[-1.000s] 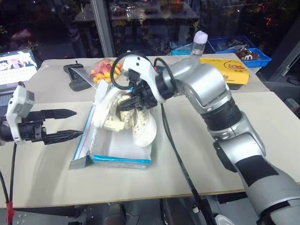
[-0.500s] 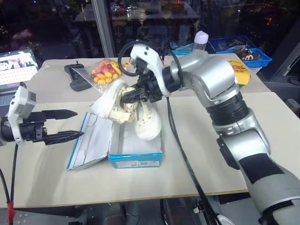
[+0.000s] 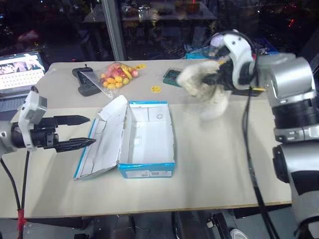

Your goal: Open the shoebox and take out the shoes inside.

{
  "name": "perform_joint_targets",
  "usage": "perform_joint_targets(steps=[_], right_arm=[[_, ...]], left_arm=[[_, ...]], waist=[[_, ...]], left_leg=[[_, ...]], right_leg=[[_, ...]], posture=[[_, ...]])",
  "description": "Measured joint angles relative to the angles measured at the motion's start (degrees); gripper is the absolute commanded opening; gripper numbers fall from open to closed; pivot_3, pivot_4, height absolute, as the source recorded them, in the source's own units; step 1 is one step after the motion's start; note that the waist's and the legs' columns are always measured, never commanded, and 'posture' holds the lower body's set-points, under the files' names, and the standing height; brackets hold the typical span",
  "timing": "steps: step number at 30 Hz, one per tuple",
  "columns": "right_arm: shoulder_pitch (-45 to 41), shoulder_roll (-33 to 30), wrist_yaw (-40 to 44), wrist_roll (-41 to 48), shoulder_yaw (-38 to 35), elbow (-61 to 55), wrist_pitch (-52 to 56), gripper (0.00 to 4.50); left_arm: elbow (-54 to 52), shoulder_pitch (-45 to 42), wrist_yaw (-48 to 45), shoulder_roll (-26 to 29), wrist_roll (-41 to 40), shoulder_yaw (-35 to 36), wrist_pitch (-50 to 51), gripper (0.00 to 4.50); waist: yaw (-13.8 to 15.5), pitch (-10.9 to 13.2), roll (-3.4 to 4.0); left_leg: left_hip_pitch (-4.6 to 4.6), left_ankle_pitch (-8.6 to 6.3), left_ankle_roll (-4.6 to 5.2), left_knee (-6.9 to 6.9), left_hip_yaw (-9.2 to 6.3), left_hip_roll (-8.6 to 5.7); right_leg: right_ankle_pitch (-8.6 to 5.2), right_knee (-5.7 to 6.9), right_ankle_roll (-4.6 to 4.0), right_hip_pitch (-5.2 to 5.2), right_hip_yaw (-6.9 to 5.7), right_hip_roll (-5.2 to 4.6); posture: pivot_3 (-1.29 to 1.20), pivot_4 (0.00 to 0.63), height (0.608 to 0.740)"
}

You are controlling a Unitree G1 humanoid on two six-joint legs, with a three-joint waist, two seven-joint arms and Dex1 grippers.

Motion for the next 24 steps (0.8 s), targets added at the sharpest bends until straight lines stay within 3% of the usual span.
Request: perform_joint_targets(steps=[3, 11, 12, 13, 16, 18, 24], right_arm=[[9.2, 0.09, -5.96, -1.18, -3.09, -3.23, 4.87, 0.58], [16.88, 2.99, -15.0, -2.25, -11.38, -13.57, 9.66, 0.58], [17.82, 3.61, -16.22, -2.32, -12.71, -14.29, 9.95, 1.56], [18.25, 4.16, -17.15, -2.35, -13.47, -14.52, 10.11, 1.68], [19.64, 5.06, -18.46, -2.27, -14.98, -15.57, 10.61, 2.88], [19.65, 4.99, -18.9, -2.3, -15.07, -15.63, 10.9, 3.4], [18.54, 3.12, -18.86, -1.93, -15.12, -15.42, 11.89, 3.4]], left_arm=[[0.85, -1.34, -0.18, -0.27, 0.5, -1.69, -0.29, 4.5], [1.94, -3.7, -1.25, -0.45, 0.65, -3.24, -0.28, 4.5], [2.21, -3.99, -1.31, -0.5, 0.68, -3.52, -0.28, 4.5], [2.59, -4.24, -1.32, -0.52, 0.71, -3.65, -0.28, 4.5], [2.74, -4.82, -1.5, -0.53, 0.78, -4.16, -0.28, 4.5], [2.87, -5.19, -1.73, -0.53, 0.8, -4.29, -0.29, 4.5], [3.14, -5.59, -2.1, -0.55, 0.83, -4.81, -0.28, 4.5]], waist=[[-0.31, 0.13, 0.21], [-0.22, 0.16, 0.32], [-0.12, 0.14, 0.28], [0.06, 0.12, 0.25], [0.66, 0.11, 0.24], [0.94, 0.11, 0.24], [1.18, 0.12, 0.24]], left_leg=[[-0.02, -0.01, 0.04, 0.06, 0.03, -0.05], [0.21, 0.0, 0.19, 0.12, -0.02, -0.05], [0.21, 0.0, 0.19, 0.14, -0.02, -0.06], [0.2, 0.0, 0.19, 0.18, -0.03, -0.06], [0.13, 0.01, 0.18, 0.26, -0.02, -0.07], [0.12, 0.01, 0.18, 0.28, -0.02, -0.07], [0.05, 0.01, 0.19, 0.29, -0.02, -0.07]], right_leg=[[-0.01, 0.07, 0.02, -0.01, 0.1, -0.01], [-0.05, 0.14, 0.06, 0.18, 0.08, 0.07], [-0.06, 0.14, 0.07, 0.22, 0.08, 0.07], [-0.06, 0.14, 0.08, 0.24, 0.08, 0.07], [-0.06, 0.12, 0.09, 0.25, 0.09, 0.07], [-0.06, 0.11, 0.09, 0.25, 0.09, 0.07], [-0.06, 0.12, 0.09, 0.21, 0.1, 0.06]], posture=[[0.0, 0.15, 0.643], [0.0, 0.15, 0.643], [0.0, 0.15, 0.643], [0.0, 0.15, 0.643], [0.0, 0.15, 0.643], [0.0, 0.15, 0.643], [0.0, 0.15, 0.643]])
